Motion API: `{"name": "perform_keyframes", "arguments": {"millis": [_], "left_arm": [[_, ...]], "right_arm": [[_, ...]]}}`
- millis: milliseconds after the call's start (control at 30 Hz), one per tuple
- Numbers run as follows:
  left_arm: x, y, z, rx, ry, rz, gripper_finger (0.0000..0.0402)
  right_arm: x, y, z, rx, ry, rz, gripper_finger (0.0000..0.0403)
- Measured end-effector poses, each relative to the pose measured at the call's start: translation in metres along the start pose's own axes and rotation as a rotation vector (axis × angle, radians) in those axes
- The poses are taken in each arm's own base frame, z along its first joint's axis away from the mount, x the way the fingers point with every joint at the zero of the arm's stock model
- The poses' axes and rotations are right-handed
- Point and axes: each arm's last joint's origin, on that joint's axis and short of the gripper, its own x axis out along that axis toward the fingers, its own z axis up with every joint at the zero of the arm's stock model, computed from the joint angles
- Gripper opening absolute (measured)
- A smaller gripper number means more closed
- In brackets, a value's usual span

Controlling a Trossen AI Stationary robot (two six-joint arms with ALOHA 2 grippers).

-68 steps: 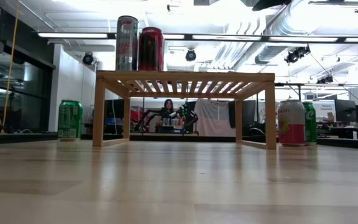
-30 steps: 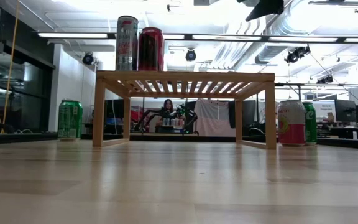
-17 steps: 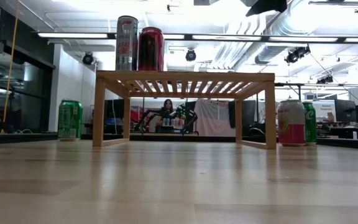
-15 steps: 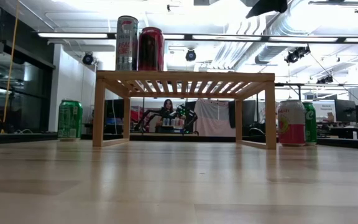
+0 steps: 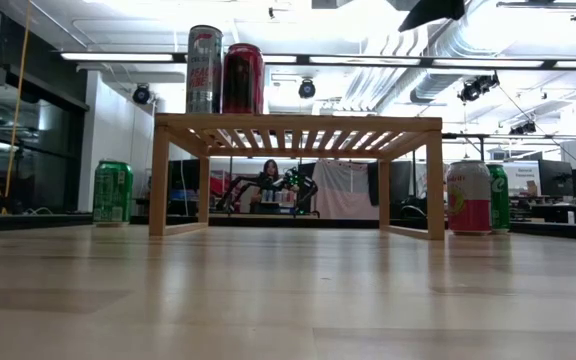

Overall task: Place canned beverage on shelf
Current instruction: Put the left red-white soda can on the shelf aligned with the other red-white soda can

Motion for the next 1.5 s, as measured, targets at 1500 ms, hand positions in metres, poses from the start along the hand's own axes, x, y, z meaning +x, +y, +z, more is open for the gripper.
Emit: {"name": "perform_keyframes", "arguments": {"millis": [1500], "left_arm": [[-0.187, 0.141, 0.106, 0.065, -0.690, -0.146, 0.0281]], "right_arm": [[-0.003, 0.036, 0.021, -0.072, -0.114, 0.598, 0.0348]]}}
